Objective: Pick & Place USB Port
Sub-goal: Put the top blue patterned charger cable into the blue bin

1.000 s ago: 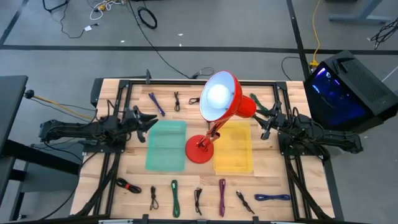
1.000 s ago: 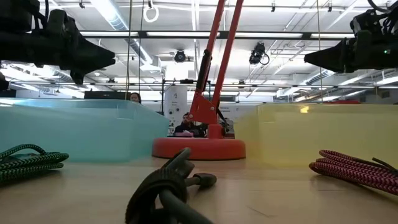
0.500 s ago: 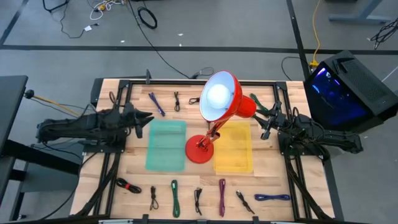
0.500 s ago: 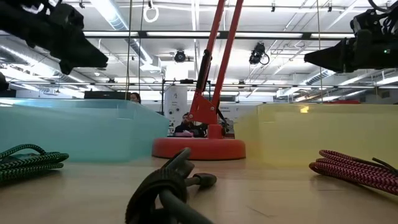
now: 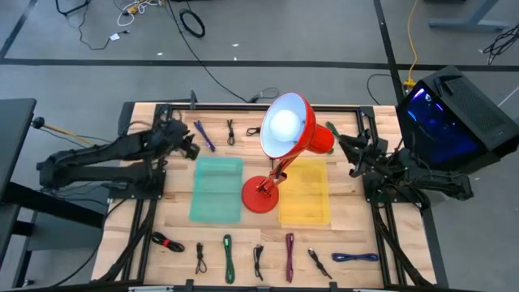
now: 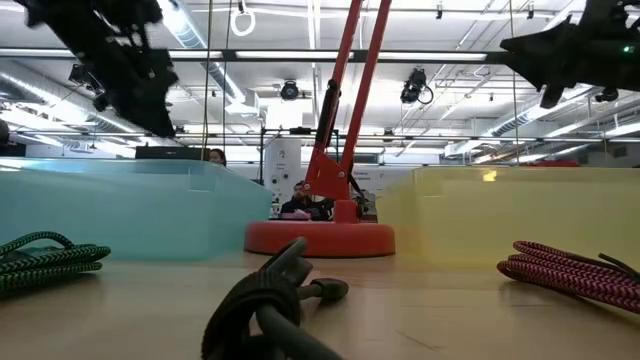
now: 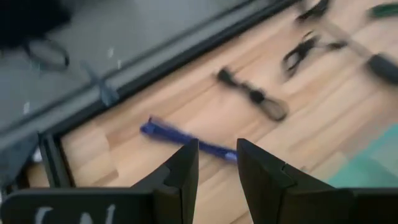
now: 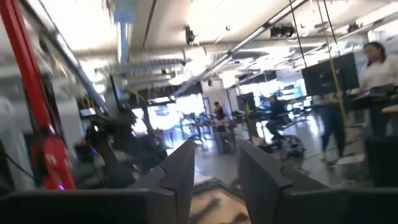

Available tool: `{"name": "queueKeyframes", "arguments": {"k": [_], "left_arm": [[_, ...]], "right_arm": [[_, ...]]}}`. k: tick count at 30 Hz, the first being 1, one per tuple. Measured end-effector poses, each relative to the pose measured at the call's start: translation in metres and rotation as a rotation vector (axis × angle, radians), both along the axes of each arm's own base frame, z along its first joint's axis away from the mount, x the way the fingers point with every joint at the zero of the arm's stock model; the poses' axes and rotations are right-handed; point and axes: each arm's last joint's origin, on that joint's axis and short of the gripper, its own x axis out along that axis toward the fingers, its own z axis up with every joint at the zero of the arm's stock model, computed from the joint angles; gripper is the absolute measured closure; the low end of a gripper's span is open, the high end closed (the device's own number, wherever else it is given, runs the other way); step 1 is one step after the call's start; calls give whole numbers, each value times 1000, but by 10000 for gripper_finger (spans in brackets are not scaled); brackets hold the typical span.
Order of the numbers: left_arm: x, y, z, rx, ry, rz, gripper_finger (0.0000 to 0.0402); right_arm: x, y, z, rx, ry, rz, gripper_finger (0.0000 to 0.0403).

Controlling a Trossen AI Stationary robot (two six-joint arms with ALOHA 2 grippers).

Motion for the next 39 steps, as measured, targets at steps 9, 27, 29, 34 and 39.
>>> {"name": "queueKeyframes", "arguments": {"k": [9,27,29,34,39], "left_arm": [[7,72,-25,-194,-65,17,287],[-5,132,-70,-559,-207,187,201],[-4,134,-72,-570,-207,212,188],[6,133,-78,-576,-172,239,180],[15,129,-89,-574,-109,263,187]], "right_arm": [[5,4,-5,62,36,201,282],[13,4,-13,-11,159,183,282],[14,4,-13,-10,164,184,282],[14,4,-13,-21,171,179,282],[14,4,-12,-27,162,181,282]]}}
